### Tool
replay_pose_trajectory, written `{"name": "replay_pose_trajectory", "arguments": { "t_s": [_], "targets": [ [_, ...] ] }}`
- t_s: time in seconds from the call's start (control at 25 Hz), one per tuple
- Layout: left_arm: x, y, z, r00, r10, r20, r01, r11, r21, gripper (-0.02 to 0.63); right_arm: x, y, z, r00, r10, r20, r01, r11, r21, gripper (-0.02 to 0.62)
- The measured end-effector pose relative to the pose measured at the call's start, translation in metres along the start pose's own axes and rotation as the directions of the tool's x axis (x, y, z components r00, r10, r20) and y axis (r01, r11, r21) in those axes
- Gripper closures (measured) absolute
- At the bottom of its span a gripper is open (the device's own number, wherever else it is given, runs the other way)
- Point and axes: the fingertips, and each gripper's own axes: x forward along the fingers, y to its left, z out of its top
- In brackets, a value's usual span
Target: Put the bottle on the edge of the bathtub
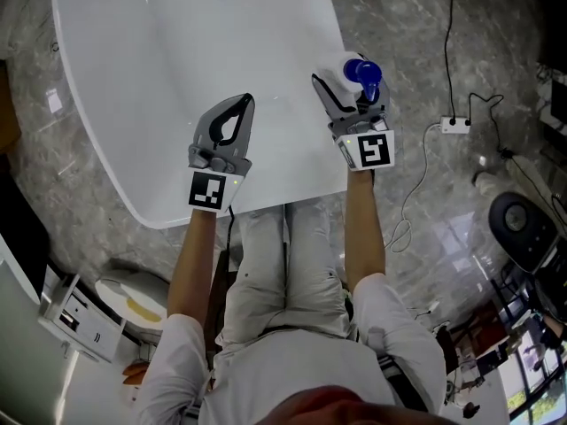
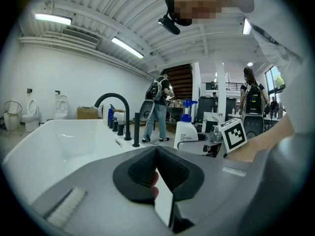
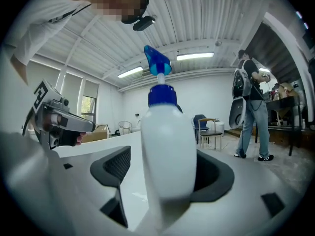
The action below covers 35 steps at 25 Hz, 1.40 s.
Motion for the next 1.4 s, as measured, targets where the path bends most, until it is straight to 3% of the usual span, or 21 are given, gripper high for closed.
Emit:
{"name": "replay_pose_trajectory", "arguments": {
  "t_s": [0.44, 0.76, 0.96, 1.16, 1.4],
  "targets": [
    [-0.029, -0.02, 0.111, 0.996, -0.011, 0.092, 0.008, 0.999, 0.032, 0.611, -0.036, 0.013, 0.128, 0.999, 0.02, 0.046, -0.019, 1.0, -0.025, 0.236],
    [-0.08, -0.046, 0.186, 0.994, -0.047, 0.095, 0.04, 0.996, 0.081, 0.611, -0.078, 0.048, 0.231, 0.996, 0.049, 0.072, -0.047, 0.999, -0.02, 0.249],
    [-0.127, -0.057, 0.233, 0.991, -0.021, 0.13, 0.018, 0.999, 0.027, 0.611, -0.111, 0.077, 0.294, 0.994, 0.052, 0.1, -0.05, 0.998, -0.024, 0.272],
    [-0.162, -0.068, 0.268, 0.99, -0.008, 0.14, 0.004, 0.999, 0.034, 0.611, -0.139, 0.099, 0.343, 0.991, 0.064, 0.12, -0.06, 0.998, -0.034, 0.313],
    [-0.191, -0.083, 0.308, 0.985, -0.036, 0.166, 0.017, 0.993, 0.113, 0.611, -0.169, 0.118, 0.376, 0.99, 0.056, 0.131, -0.051, 0.998, -0.042, 0.412]
  ]
}}
